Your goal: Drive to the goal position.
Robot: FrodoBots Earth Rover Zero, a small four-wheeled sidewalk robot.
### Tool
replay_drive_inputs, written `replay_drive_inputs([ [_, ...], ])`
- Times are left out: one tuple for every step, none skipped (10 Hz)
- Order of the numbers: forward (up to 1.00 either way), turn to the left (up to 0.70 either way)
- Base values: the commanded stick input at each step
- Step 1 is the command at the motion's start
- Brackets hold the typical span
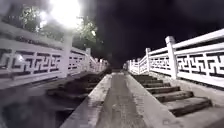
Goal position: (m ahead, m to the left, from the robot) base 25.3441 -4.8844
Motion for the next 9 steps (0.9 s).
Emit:
replay_drive_inputs([
  [0.45, 0.00],
  [0.45, 0.00],
  [0.45, 0.00],
  [0.45, 0.00],
  [0.45, 0.00],
  [0.45, 0.00],
  [0.45, 0.00],
  [0.45, -0.10],
  [0.45, -0.27],
])
